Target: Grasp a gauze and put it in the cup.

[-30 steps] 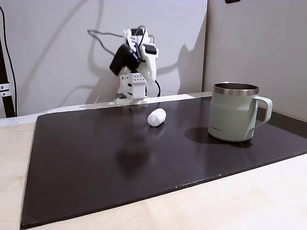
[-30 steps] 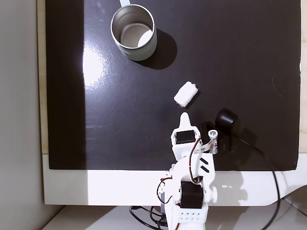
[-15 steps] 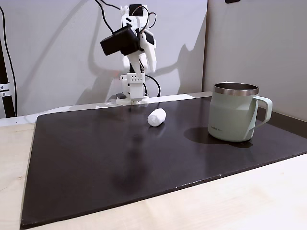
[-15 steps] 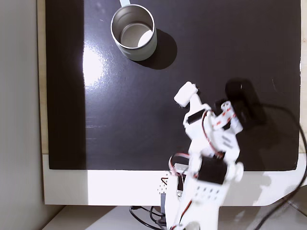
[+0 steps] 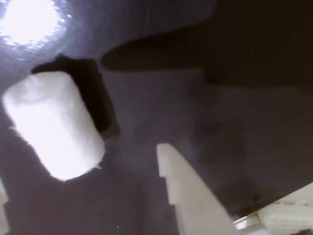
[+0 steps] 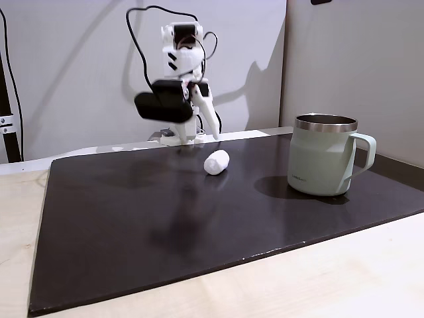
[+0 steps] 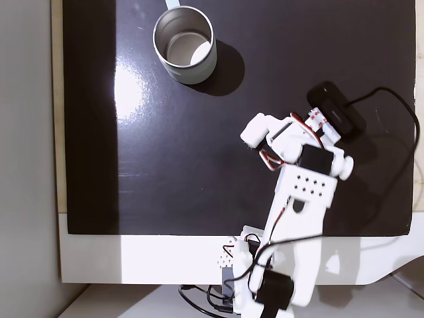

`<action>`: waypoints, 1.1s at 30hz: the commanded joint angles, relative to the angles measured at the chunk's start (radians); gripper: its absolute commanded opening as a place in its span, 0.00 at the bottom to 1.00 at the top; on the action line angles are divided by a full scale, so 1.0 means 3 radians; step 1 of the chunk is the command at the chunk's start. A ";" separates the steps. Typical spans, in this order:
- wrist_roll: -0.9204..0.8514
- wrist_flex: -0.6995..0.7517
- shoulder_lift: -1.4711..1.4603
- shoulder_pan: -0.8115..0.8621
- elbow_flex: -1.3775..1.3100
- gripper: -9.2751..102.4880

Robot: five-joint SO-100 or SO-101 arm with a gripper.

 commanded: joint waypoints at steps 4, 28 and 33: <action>0.0164 -0.0256 -0.0286 -0.0297 -0.0210 0.41; 0.0522 -0.0506 -0.0895 -0.0552 -0.0235 0.08; 0.0562 -0.0327 -0.0695 -0.0562 -0.0312 0.08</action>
